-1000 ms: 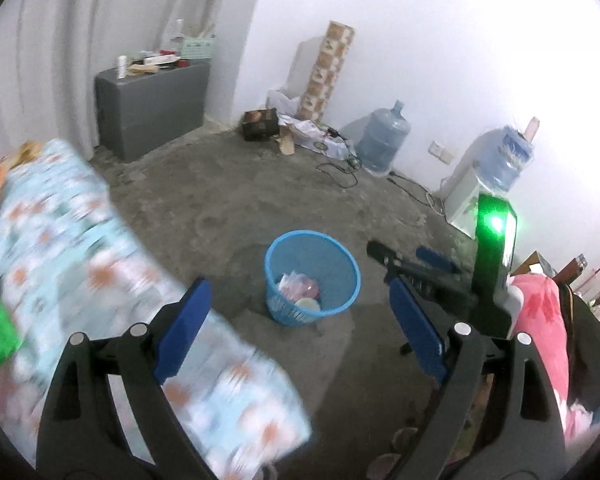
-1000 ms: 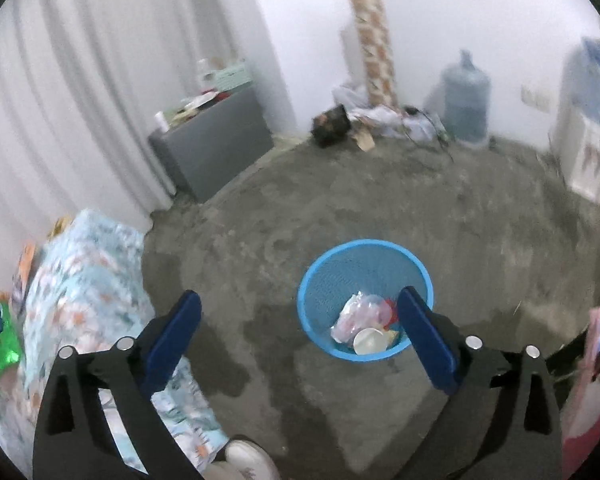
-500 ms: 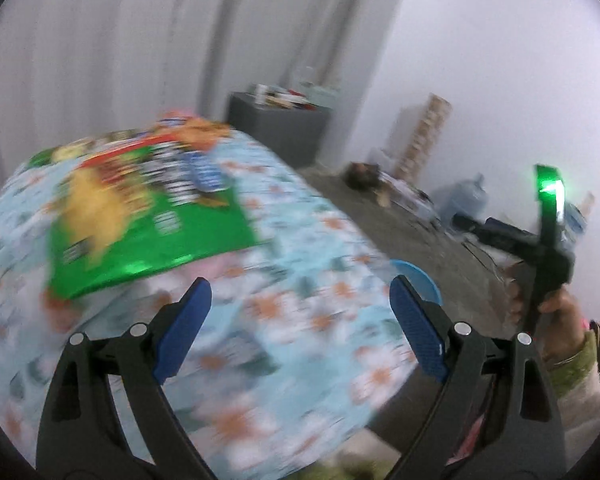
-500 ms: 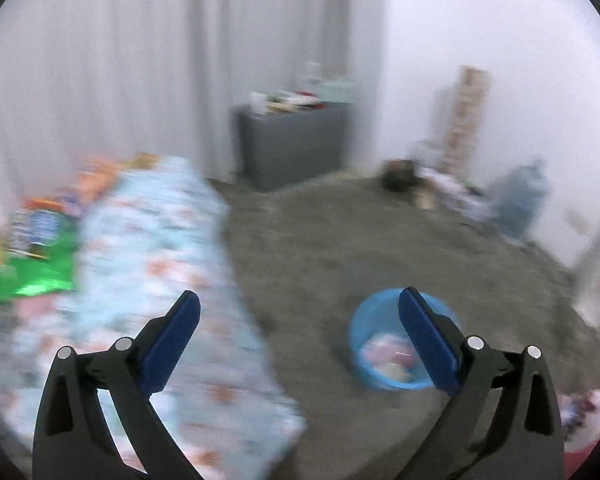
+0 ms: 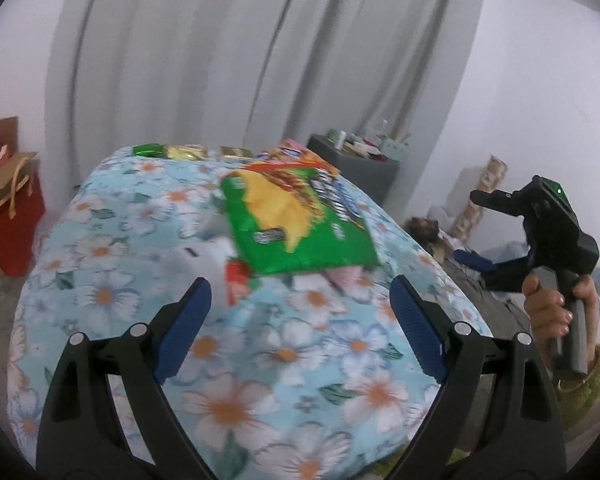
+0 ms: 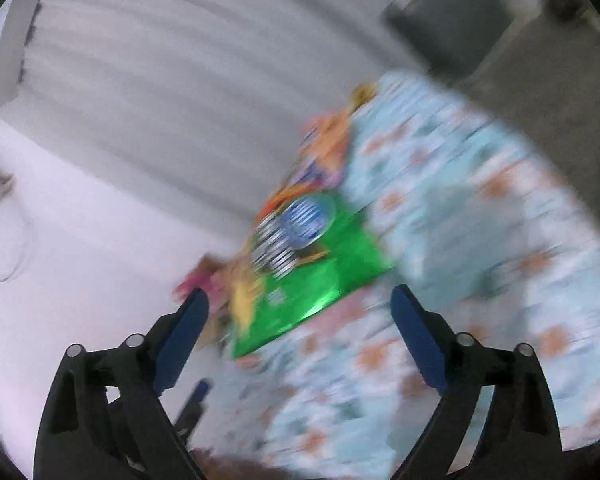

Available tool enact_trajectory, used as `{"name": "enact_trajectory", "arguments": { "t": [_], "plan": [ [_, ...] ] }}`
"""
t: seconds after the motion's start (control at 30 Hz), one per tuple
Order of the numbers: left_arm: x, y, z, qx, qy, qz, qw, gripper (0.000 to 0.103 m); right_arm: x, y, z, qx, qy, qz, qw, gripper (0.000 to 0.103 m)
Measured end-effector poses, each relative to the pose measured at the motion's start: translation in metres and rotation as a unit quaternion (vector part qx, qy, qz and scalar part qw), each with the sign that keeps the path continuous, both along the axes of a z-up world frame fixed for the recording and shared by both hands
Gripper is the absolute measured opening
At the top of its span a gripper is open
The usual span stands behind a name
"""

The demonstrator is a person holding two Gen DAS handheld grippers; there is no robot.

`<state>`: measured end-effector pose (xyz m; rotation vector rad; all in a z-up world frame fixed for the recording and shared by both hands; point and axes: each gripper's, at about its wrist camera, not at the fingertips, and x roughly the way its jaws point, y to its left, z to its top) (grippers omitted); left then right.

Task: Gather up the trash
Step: 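Move both tools back over the bed, then grasp the green chip bag with the right tool while the left tool reaches for the pink snack packet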

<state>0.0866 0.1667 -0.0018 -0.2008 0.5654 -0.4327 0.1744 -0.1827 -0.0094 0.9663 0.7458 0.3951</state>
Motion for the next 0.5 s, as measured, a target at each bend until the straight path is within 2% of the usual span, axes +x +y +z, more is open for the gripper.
{"name": "enact_trajectory", "arguments": {
  "t": [0.1,0.2,0.4,0.5],
  "plan": [
    [0.005,0.012,-0.007,-0.012,0.007,0.012,0.9998,0.086,0.016,0.036,-0.013,0.047,0.021,0.047,0.998,0.075],
    [0.009,0.019,-0.013,-0.014,0.012,0.02,0.9996,0.086,0.03,0.059,-0.03,0.083,0.049,0.068,0.993,0.066],
    [0.013,0.022,-0.019,-0.009,0.011,0.019,0.9997,0.086,0.046,0.082,-0.062,0.153,0.095,0.076,0.981,0.057],
    [0.012,0.021,-0.022,-0.008,0.016,0.016,0.9997,0.086,0.058,0.089,-0.074,0.17,0.108,0.069,0.977,0.051]
  ]
}}
